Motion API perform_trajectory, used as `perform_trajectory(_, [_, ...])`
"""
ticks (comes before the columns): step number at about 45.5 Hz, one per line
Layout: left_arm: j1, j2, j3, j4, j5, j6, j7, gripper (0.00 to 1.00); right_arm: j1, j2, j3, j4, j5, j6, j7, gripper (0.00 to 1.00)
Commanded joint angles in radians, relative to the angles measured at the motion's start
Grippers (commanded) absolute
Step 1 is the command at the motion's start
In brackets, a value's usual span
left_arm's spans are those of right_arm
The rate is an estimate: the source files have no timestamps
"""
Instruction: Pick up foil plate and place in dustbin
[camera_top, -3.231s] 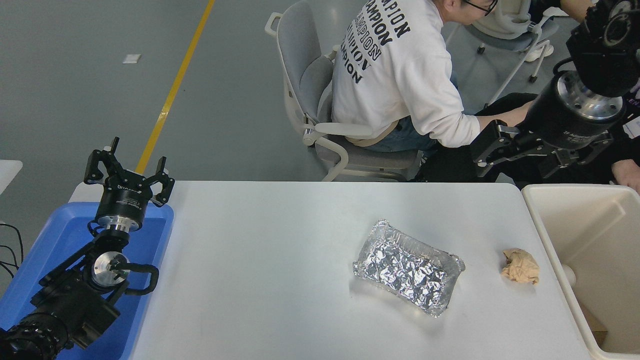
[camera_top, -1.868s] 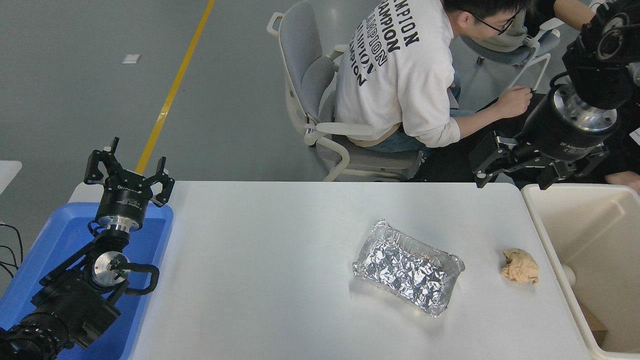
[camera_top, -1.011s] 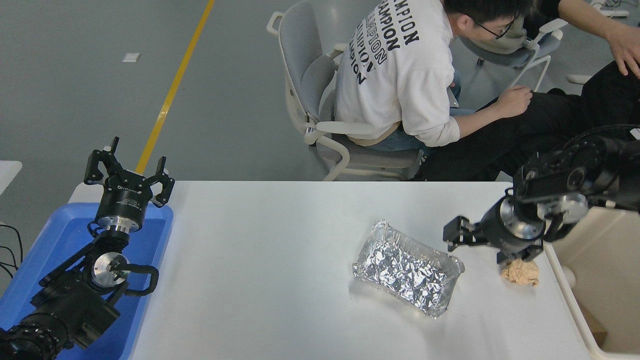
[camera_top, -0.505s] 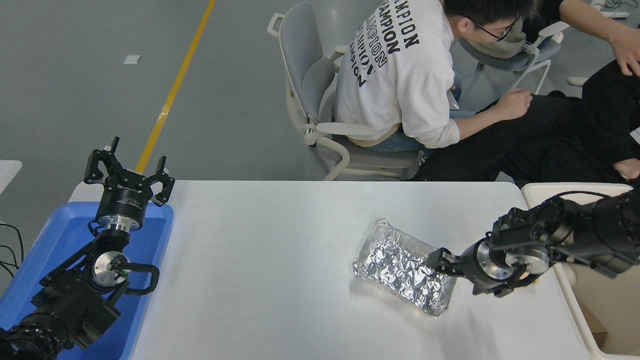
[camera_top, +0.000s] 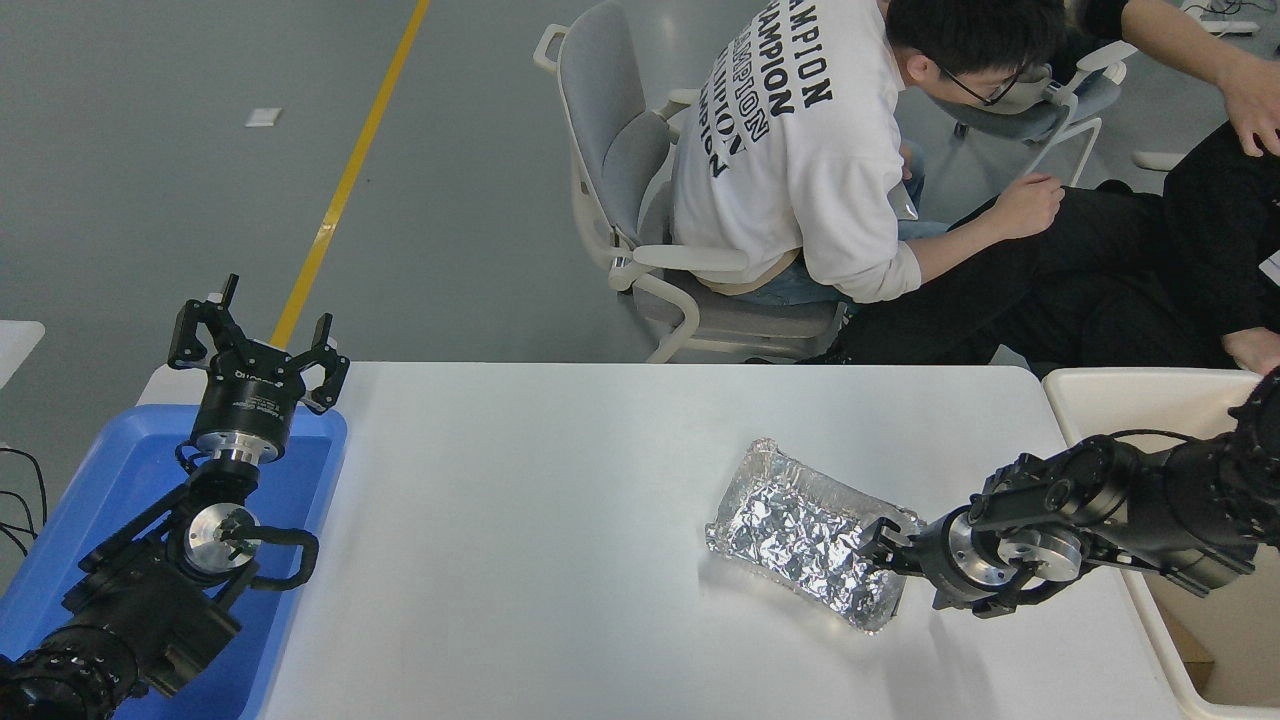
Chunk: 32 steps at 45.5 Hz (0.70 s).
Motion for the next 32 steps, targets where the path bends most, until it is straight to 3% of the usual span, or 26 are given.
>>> perform_trajectory(1, [0.000,0.000,0.000,0.000,0.000,0.000,0.000,0.99,-0.004,-0.006,0.002,0.003,0.039,0.009,0.001,0.07])
perform_trajectory(5, [0.000,0.000,0.000,0.000,0.000,0.000,0.000,0.99,-0.003,-0.006,0.002,0.003,0.050,0.009,0.001,0.00])
perform_trajectory(24, [0.000,0.000,0.000,0.000,0.000,0.000,0.000,0.99,0.033,-0.031,-0.007,0.019,0.093,0.073,0.001,0.00])
perform_trajectory(32, [0.000,0.000,-0.001,0.000,0.000,0.000,0.000,0.99,0.112,-0.083,-0.027,0.038,0.093,0.217,0.001,0.00])
